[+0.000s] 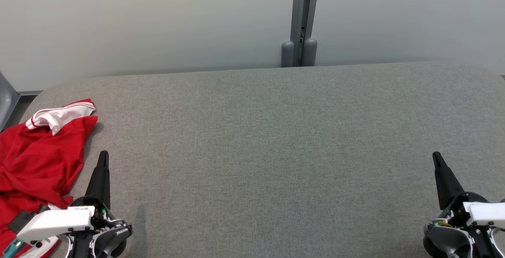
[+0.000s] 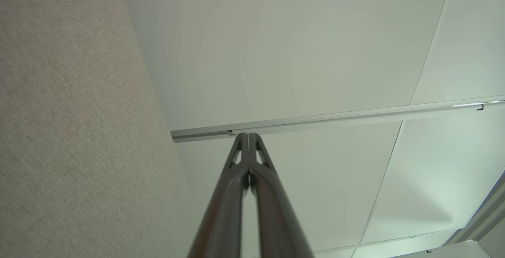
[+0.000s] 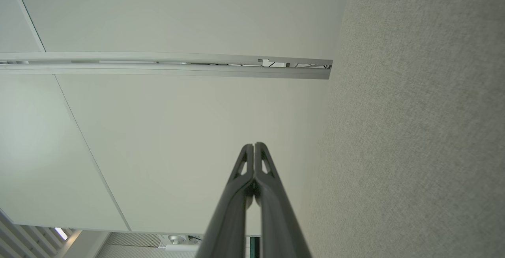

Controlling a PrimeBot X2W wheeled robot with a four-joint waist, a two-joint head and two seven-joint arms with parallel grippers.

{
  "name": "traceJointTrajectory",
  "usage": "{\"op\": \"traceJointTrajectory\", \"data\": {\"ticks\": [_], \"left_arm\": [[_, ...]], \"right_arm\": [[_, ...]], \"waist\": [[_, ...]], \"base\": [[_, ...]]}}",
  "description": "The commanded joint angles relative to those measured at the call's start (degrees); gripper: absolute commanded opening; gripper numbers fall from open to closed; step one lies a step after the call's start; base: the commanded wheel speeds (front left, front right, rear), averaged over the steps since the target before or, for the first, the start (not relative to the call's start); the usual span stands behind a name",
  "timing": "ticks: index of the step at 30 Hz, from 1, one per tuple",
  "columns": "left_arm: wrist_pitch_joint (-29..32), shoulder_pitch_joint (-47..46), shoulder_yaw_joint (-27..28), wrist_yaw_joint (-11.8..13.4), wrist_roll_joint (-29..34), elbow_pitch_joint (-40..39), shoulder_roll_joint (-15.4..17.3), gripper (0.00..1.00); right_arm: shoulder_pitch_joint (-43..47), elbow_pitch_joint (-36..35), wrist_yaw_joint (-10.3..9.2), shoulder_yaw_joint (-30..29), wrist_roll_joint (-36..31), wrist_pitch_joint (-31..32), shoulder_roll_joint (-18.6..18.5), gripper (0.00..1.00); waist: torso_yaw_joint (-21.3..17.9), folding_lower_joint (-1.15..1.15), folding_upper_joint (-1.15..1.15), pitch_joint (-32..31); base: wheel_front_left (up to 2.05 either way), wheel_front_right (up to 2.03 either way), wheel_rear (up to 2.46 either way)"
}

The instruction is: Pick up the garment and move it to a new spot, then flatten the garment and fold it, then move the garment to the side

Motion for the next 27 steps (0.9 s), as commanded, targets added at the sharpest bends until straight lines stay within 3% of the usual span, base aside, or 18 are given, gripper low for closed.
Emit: {"op": "traceJointTrajectory", "data": {"ticks": [1, 27], "left_arm": [[0.1, -0.7, 0.11, -0.18, 0.03, -0.13, 0.32, 0.0], [0.1, -0.7, 0.11, -0.18, 0.03, -0.13, 0.32, 0.0]], "right_arm": [[-0.49, 0.12, 0.03, 0.0, -0.3, 0.09, -0.24, 0.0], [-0.48, 0.12, 0.03, 0.0, -0.3, 0.09, -0.24, 0.0]], "waist": [[0.0, 0.0, 0.0, 0.0], [0.0, 0.0, 0.0, 0.0]], "base": [[0.0, 0.0, 0.0], [0.0, 0.0, 0.0]]}}
